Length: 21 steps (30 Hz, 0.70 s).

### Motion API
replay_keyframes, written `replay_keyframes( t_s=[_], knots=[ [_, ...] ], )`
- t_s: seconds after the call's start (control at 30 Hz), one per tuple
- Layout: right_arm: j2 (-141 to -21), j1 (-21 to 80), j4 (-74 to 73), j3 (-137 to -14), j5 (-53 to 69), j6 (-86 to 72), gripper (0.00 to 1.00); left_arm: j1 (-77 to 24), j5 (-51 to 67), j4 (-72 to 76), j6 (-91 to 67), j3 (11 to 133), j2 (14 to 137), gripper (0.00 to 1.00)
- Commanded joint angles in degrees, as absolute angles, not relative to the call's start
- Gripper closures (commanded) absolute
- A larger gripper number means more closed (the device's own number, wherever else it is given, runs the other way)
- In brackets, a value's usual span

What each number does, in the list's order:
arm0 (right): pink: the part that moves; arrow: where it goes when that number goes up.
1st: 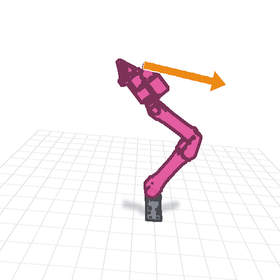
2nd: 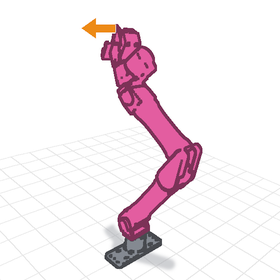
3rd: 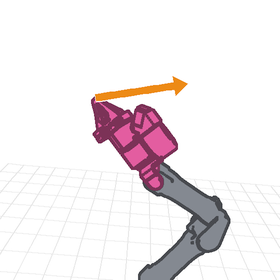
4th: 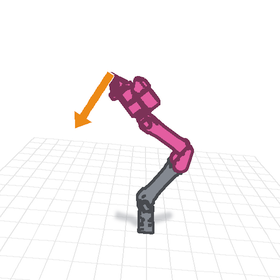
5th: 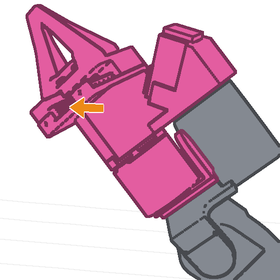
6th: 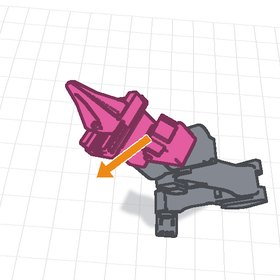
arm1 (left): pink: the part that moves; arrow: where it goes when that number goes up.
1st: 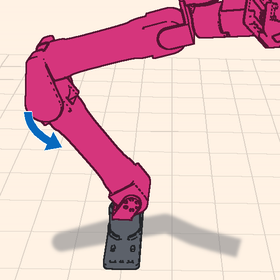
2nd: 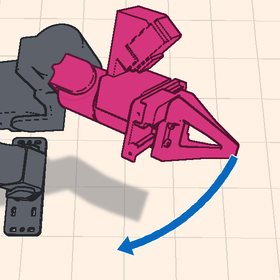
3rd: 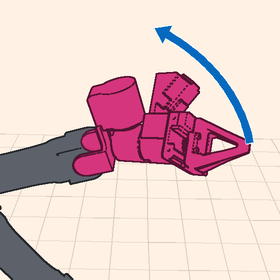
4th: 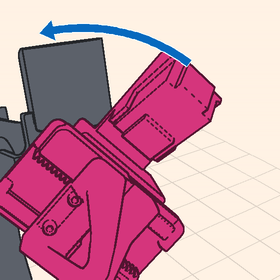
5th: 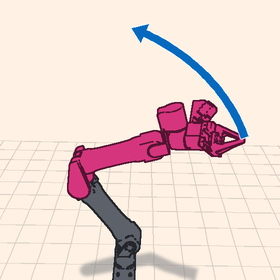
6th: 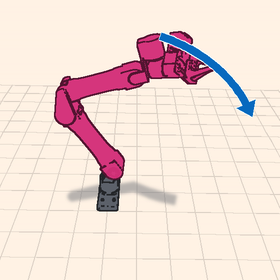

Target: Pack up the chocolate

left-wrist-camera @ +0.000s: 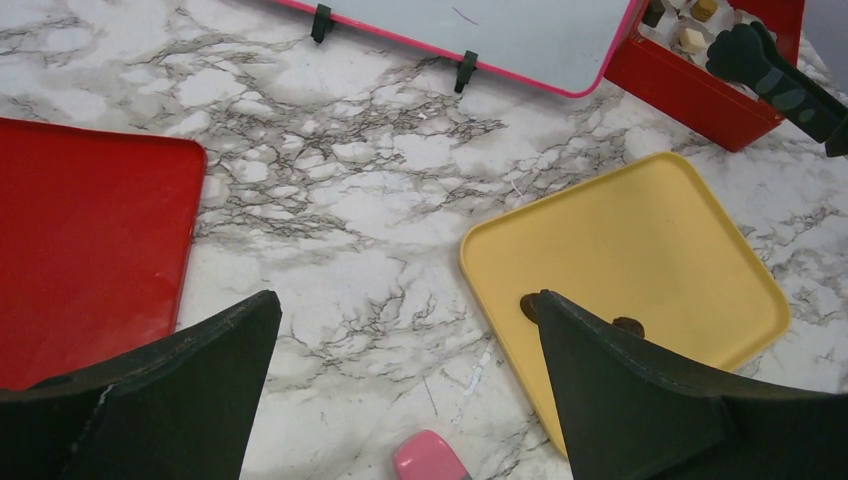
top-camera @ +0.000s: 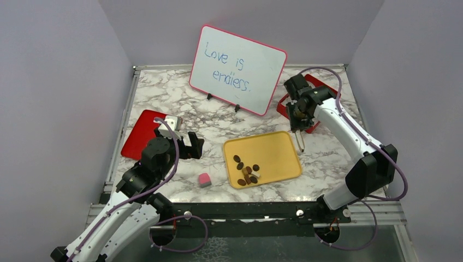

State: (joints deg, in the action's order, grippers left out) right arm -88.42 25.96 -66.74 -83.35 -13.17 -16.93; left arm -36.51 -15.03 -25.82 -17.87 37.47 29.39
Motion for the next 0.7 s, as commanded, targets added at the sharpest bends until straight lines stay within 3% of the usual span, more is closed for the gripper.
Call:
replay_keyframes(
  t_s=[0.0, 0.67],
  knots=[
    [-87.24, 20.78, -68.94, -84.80, -14.96, -18.21, 0.71, -36.65, -12.39, -24.00, -17.23, 37.00, 29.10, 0.01],
    [-90.98, 11.41, -68.46, -81.62, -15.75, -17.27, 0.70, -36.65, -11.95, -24.02, -16.96, 36.83, 28.96, 0.01]
  ],
)
